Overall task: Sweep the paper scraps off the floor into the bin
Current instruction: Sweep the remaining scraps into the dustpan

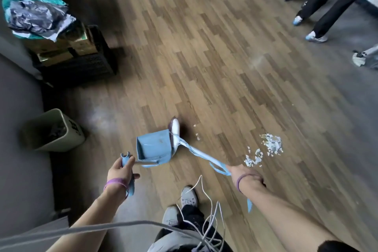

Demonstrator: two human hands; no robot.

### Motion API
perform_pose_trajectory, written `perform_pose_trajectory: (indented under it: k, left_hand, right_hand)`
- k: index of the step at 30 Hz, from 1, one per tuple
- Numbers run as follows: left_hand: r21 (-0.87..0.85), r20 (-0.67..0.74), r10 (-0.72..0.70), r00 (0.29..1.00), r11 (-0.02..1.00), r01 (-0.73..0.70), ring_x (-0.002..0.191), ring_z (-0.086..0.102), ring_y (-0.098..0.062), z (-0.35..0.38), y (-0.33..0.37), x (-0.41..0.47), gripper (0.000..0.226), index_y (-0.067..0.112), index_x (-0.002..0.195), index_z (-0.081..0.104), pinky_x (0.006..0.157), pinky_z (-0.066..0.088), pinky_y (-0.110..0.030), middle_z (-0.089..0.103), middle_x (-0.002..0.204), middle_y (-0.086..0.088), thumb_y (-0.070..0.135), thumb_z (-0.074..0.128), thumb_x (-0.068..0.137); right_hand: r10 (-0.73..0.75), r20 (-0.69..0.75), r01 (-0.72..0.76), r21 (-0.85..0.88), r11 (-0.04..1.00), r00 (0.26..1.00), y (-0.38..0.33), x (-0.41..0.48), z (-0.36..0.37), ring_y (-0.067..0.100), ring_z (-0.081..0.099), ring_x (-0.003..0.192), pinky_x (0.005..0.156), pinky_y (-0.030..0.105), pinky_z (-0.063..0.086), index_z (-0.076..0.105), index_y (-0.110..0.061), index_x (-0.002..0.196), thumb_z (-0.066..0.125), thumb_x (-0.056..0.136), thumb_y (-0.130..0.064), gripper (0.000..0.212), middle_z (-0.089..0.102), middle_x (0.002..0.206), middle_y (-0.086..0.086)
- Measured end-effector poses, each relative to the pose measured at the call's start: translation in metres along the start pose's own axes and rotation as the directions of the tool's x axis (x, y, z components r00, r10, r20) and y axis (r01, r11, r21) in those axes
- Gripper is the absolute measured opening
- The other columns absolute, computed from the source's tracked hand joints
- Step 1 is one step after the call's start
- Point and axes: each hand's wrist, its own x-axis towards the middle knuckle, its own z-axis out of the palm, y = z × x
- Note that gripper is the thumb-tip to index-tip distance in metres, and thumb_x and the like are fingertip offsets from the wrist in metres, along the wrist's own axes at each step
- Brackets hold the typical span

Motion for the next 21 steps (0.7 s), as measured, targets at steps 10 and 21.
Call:
perform_pose_trajectory:
  k: [10, 21]
  left_hand:
    - [-0.028, -0.186, -0.194, 0.963, 0.981, 0.192, 0.035, 0.054, -0.013, -0.106, -0.065, 0.009, 0.036, 0.001, 0.116, 0.062, 0.051, 0.045, -0.023, 0.06, 0.086, -0.011, 0.007, 0.062, 0.081]
    - [-0.089, -0.192, -0.238, 0.952, 0.97, 0.225, 0.033, 0.054, -0.012, -0.046, -0.064, 0.006, 0.024, 0.014, 0.11, 0.064, 0.054, 0.04, -0.023, 0.06, 0.09, -0.009, 0.009, 0.058, 0.087]
  right_hand:
    - [-0.199, 0.044, 0.203, -0.127, 0.971, 0.979, -0.103, 0.003, 0.011, 0.033, 0.059, 0.107, 0.076, 0.041, 0.05, 0.043, -0.032, 0.136, 0.038, 0.081, 0.01, 0.069, 0.058, 0.115, 0.008]
    - [-0.246, 0.067, 0.255, -0.276, 0.927, 0.967, -0.076, 0.047, 0.011, 0.028, 0.056, 0.111, 0.068, 0.035, 0.045, 0.043, -0.026, 0.139, 0.042, 0.084, 0.007, 0.064, 0.058, 0.118, 0.006]
